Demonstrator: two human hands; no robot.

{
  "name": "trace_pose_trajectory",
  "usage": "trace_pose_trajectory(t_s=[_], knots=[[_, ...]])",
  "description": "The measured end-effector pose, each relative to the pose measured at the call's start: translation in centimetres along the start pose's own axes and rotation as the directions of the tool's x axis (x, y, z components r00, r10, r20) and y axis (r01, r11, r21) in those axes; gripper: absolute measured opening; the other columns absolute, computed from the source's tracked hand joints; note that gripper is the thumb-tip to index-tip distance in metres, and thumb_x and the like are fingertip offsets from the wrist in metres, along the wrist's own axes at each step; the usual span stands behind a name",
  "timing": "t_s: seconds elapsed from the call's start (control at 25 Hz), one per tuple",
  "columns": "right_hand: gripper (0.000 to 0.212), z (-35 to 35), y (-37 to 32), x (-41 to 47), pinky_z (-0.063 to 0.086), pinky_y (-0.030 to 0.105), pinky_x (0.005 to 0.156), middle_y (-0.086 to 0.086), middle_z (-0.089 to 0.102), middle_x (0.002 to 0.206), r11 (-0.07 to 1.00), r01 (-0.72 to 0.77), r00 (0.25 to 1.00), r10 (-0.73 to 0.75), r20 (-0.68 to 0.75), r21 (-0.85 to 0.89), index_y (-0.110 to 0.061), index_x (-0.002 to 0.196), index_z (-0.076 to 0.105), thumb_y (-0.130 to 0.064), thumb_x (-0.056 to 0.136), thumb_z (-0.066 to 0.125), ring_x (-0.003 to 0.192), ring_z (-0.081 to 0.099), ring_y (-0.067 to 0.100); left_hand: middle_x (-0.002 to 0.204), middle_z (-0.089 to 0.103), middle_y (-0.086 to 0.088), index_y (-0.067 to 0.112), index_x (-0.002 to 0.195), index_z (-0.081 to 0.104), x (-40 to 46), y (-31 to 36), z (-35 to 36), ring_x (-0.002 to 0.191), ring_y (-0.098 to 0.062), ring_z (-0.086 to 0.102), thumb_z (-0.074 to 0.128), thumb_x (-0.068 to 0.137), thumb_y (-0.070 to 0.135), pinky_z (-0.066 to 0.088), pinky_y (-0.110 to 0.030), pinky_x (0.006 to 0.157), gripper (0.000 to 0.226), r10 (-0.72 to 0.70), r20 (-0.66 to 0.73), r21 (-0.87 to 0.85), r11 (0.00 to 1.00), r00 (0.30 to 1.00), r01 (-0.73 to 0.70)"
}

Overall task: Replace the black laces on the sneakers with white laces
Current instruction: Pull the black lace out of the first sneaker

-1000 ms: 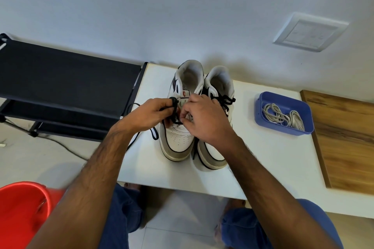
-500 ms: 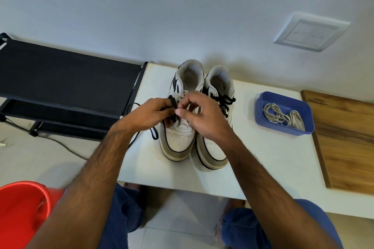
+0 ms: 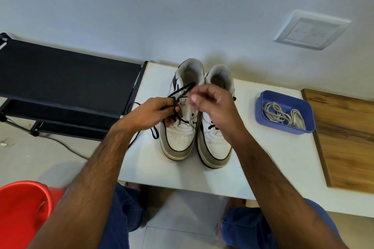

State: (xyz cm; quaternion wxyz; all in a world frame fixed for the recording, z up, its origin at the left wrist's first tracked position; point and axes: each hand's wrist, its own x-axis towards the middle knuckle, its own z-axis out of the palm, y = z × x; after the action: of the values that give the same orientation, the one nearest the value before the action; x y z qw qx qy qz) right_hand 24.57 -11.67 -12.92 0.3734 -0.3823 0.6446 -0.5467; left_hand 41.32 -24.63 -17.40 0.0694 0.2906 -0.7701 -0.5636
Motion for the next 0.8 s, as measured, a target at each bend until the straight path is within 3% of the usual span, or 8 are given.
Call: trace_pose_trajectory(t_s=[0.04, 0.12, 0.2, 0.32, 0.48, 0.56, 0.64, 0.8], knots=[[0.014, -0.4, 0.5, -0.2, 0.057, 0.027, 0.085, -0.002, 0.071, 0.093, 0.962, 0.046, 0.999, -0.038, 0.035, -0.269, -0.014, 0.104, 0.073, -0.007, 0.093, 0.07, 0.085, 0.069, 0.007, 0.085, 0.076, -0.003, 0.004, 0.1, 0.071, -0.1, 0.1, 0.1, 0.078, -0.025, 0.073, 0.056, 0.104, 0.018, 0.055, -0.022, 0.068, 0.021, 0.0, -0.002, -0.009, 1.0, 1.0, 0.0], [0.016, -0.6, 0.9, -0.7, 0.047, 0.013, 0.076, -0.007, 0.062, 0.092, 0.821, 0.117, 0.99, -0.049, 0.136, -0.559, -0.017, 0.105, 0.076, -0.015, 0.088, 0.076, 0.079, 0.061, -0.001, 0.081, 0.075, 0.005, 0.006, 0.1, 0.071, -0.2, 0.2, 0.0, 0.075, -0.021, 0.072, 0.054, 0.104, 0.016, 0.054, -0.02, 0.066, 0.02, 0.008, 0.002, -0.004, 1.0, 1.0, -0.008], [0.02, -0.1, 1.0, -1.0, 0.042, 0.016, 0.07, -0.009, 0.052, 0.091, 0.717, 0.159, 0.979, -0.025, 0.203, -0.679, -0.02, 0.105, 0.076, -0.025, 0.086, 0.079, 0.078, 0.055, 0.0, 0.081, 0.075, 0.002, 0.008, 0.098, 0.071, -0.1, 0.1, -0.1, 0.074, -0.022, 0.073, 0.054, 0.105, 0.016, 0.056, -0.022, 0.067, 0.02, 0.014, 0.004, 0.009, 1.0, 1.0, -0.014], [0.016, 1.0, 1.2, -0.9, 0.041, 0.03, 0.075, -0.009, 0.045, 0.092, 0.44, 0.3, 0.953, -0.097, 0.287, -0.847, -0.026, 0.099, 0.076, -0.034, 0.085, 0.076, 0.092, 0.057, 0.016, 0.08, 0.075, -0.006, 0.007, 0.097, 0.068, 0.0, -0.1, -0.1, 0.074, -0.026, 0.074, 0.054, 0.105, 0.016, 0.057, -0.025, 0.068, 0.019, -0.004, -0.009, 0.023, 1.0, 1.0, 0.004], [0.01, 2.6, 1.0, -0.5, 0.041, 0.036, 0.084, -0.008, 0.044, 0.093, 0.355, 0.261, 0.965, -0.09, 0.245, -0.898, -0.024, 0.091, 0.072, -0.031, 0.085, 0.071, 0.098, 0.055, 0.022, 0.078, 0.073, -0.009, 0.005, 0.093, 0.066, -0.1, 0.0, -0.2, 0.072, -0.027, 0.073, 0.052, 0.105, 0.014, 0.057, -0.025, 0.067, 0.021, 0.019, -0.005, 0.062, 0.998, 1.0, -0.019], [0.009, 3.1, 1.7, -0.6, 0.047, 0.039, 0.085, -0.008, 0.048, 0.094, 0.41, 0.229, 0.973, -0.1, 0.206, -0.883, -0.022, 0.088, 0.069, -0.03, 0.084, 0.071, 0.095, 0.055, 0.019, 0.08, 0.072, -0.013, 0.005, 0.092, 0.064, -0.1, -0.1, -0.2, 0.073, -0.029, 0.073, 0.051, 0.106, 0.014, 0.058, -0.028, 0.068, 0.021, 0.028, 0.004, 0.056, 0.998, 1.0, -0.029], [0.007, 3.2, 2.5, -0.9, 0.049, 0.039, 0.078, -0.009, 0.049, 0.09, 0.587, 0.179, 0.984, -0.116, 0.137, -0.79, -0.023, 0.084, 0.067, -0.028, 0.085, 0.072, 0.086, 0.055, 0.015, 0.081, 0.072, -0.013, 0.004, 0.094, 0.064, -0.2, -0.3, -0.3, 0.073, -0.031, 0.073, 0.052, 0.105, 0.016, 0.059, -0.032, 0.07, 0.02, 0.026, 0.01, 0.015, 1.0, 1.0, -0.026], [0.003, 2.9, 1.6, -0.6, 0.052, 0.031, 0.076, -0.004, 0.064, 0.088, 0.954, 0.028, 0.996, -0.001, 0.092, -0.297, -0.018, 0.088, 0.072, -0.018, 0.091, 0.074, 0.08, 0.061, 0.013, 0.083, 0.073, -0.008, 0.008, 0.099, 0.067, -0.2, -0.5, -0.4, 0.077, -0.03, 0.073, 0.058, 0.102, 0.01, 0.059, -0.035, 0.074, 0.01, 0.027, 0.03, -0.003, 1.0, 0.999, -0.027]])
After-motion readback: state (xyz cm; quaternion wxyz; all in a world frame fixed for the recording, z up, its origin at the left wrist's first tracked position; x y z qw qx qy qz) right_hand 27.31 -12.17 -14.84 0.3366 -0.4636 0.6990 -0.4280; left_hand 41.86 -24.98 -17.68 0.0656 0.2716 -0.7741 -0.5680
